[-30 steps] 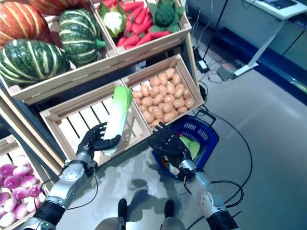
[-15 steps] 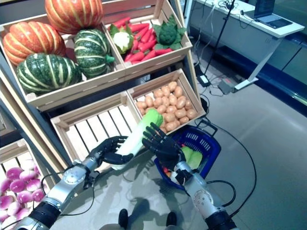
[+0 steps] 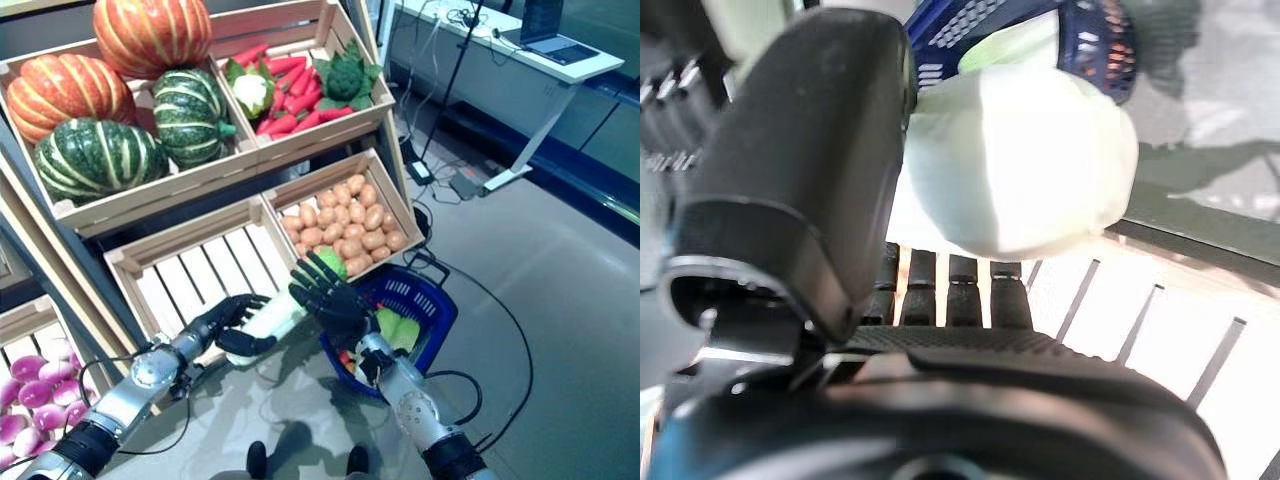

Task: Put vegetables into the basket

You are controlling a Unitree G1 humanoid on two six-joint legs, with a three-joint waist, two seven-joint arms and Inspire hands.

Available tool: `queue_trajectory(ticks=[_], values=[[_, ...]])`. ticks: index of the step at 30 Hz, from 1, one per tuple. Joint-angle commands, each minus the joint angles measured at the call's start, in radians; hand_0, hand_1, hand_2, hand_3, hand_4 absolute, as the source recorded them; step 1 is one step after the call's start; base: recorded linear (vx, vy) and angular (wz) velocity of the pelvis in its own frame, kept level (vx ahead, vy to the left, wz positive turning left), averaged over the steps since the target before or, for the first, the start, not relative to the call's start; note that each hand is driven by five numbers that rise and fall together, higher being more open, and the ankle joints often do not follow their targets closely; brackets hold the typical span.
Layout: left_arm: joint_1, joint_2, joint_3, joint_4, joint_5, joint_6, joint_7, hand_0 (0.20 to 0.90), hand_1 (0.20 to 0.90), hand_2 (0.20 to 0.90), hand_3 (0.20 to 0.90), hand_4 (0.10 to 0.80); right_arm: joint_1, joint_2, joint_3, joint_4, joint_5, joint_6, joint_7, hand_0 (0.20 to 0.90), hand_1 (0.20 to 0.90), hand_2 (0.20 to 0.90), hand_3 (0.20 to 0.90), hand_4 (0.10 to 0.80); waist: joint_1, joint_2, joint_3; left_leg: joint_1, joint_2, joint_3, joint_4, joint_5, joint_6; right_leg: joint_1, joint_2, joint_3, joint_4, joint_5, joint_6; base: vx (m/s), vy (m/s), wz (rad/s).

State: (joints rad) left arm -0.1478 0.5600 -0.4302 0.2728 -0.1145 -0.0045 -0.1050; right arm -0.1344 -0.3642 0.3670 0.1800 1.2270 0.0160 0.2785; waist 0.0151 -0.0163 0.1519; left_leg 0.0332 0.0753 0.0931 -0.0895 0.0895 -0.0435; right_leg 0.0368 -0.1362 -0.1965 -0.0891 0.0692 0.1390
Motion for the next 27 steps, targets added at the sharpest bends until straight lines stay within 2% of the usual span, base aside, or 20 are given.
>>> queue_trajectory(ticks=[1,7,13,19,27], values=[[-0.114,0.015,0.023,-0.027,-0.009,-0.118,0.110,0.300,0.300,0.300,0.300,0.400,-0.114,0.043,0.005,-0.091,0.059,-0.104,0.003,0.900,0.900,0.900,0.900,0.800,-0.002,0.001,-0.080,0.028,-0.010,0.041,0.002,-0.101,-0.006,0.039,-0.021,-0.016,0.015,-0.043,0.012,0.000,0.000,0.00],[-0.085,-0.010,0.093,-0.019,-0.040,-0.110,0.237,0.300,0.300,0.300,0.300,0.400,-0.108,0.028,-0.009,-0.117,0.016,-0.089,0.030,0.900,0.900,0.900,0.900,0.800,0.005,-0.004,-0.080,0.026,-0.010,0.035,0.002,-0.103,-0.008,0.039,-0.025,-0.018,0.013,-0.044,0.012,0.000,0.000,0.00],[-0.042,-0.045,0.208,-0.040,-0.071,-0.181,0.371,0.300,0.300,0.300,0.300,0.400,-0.047,0.027,-0.052,-0.126,0.007,-0.095,0.021,0.900,0.900,0.900,0.900,0.800,0.009,-0.011,-0.079,0.025,-0.008,0.027,0.002,-0.105,-0.009,0.039,-0.027,-0.019,0.014,-0.045,0.009,0.000,0.000,0.00],[-0.023,-0.056,0.268,-0.079,-0.063,-0.221,0.430,0.300,0.300,0.300,0.300,0.400,-0.005,0.027,-0.079,-0.128,0.003,-0.092,0.012,0.900,0.900,0.900,0.900,0.800,0.007,-0.015,-0.077,0.022,-0.007,0.022,0.002,-0.105,-0.013,0.038,-0.027,-0.016,0.012,-0.046,0.008,0.000,0.000,0.00],[-0.026,-0.059,0.289,-0.137,-0.039,-0.277,0.432,0.300,0.300,0.300,0.300,0.400,0.016,0.030,-0.094,-0.106,0.002,-0.101,-0.003,0.900,0.900,0.900,0.900,0.800,0.003,-0.015,-0.075,0.020,-0.007,0.018,0.002,-0.105,-0.015,0.037,-0.026,-0.012,0.012,-0.046,0.007,0.000,0.000,0.00]])
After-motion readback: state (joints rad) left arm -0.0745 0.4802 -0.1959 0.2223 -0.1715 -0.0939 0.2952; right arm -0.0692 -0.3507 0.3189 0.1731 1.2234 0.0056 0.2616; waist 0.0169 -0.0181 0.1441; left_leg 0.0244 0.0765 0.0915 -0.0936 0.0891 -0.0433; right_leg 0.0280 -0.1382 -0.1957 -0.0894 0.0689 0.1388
